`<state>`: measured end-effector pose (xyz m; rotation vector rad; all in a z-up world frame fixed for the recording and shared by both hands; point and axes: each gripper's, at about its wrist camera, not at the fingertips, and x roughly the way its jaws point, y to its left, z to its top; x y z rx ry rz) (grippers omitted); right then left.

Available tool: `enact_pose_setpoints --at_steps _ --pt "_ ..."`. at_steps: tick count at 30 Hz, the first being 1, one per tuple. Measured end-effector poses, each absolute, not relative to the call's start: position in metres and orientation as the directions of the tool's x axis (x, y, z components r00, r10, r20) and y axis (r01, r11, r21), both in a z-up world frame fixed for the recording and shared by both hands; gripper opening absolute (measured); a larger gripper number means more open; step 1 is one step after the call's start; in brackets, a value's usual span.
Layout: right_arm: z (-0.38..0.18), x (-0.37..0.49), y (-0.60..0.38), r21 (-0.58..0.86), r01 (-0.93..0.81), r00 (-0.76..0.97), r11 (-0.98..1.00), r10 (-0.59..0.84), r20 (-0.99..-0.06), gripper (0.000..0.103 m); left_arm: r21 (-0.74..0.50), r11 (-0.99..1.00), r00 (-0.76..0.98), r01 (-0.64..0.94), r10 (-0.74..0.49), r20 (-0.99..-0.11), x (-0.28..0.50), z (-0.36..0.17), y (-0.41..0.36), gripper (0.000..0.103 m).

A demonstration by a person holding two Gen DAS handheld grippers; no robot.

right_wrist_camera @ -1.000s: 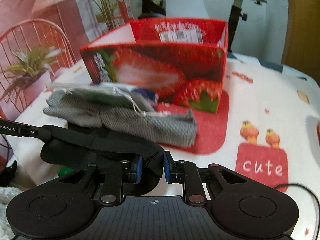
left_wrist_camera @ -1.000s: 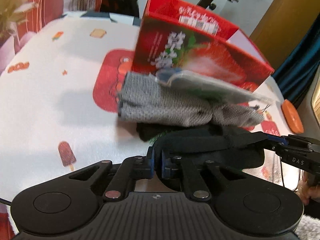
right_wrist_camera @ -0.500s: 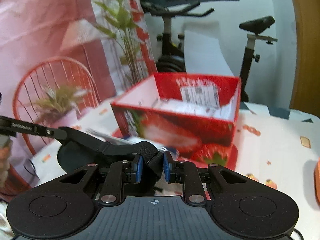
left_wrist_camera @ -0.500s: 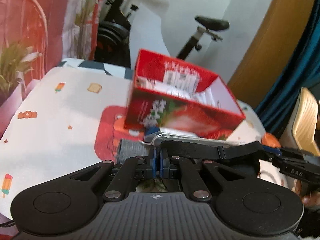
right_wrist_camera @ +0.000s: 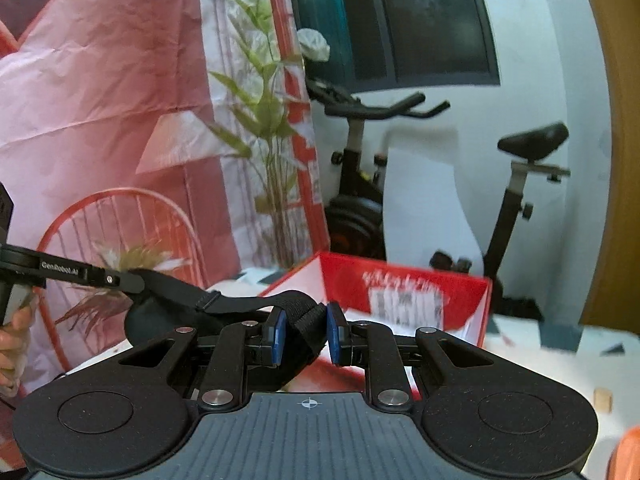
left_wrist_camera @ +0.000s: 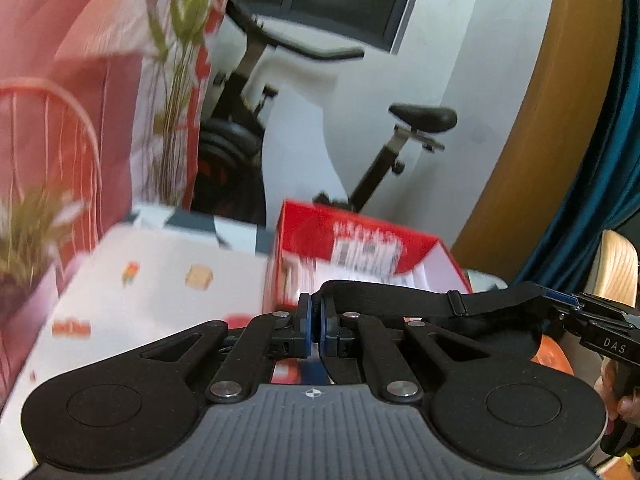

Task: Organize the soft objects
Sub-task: 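Lift the black eye mask and lower it into the red box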

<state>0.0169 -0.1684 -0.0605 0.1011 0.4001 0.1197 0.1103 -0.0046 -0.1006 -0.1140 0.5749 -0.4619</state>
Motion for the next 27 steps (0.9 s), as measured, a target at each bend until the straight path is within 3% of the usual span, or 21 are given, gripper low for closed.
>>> enact_pose_setpoints --at_steps 13,27 --pt "-0.079 0.105 -0.199 -0.042 -0.038 0.919 0.998 0.018 -0.393 0.019 -0.170 0.893 0.732 0.416 -0.440 -0.520 0.201 -0.108 -0.062 0.005" --pt "-0.150 0.192 -0.217 -0.042 -0.027 0.810 0.999 -0.003 -0.587 0.020 -0.075 0.876 0.627 0.476 -0.397 -0.670 0.278 -0.163 -0.120 0.005"
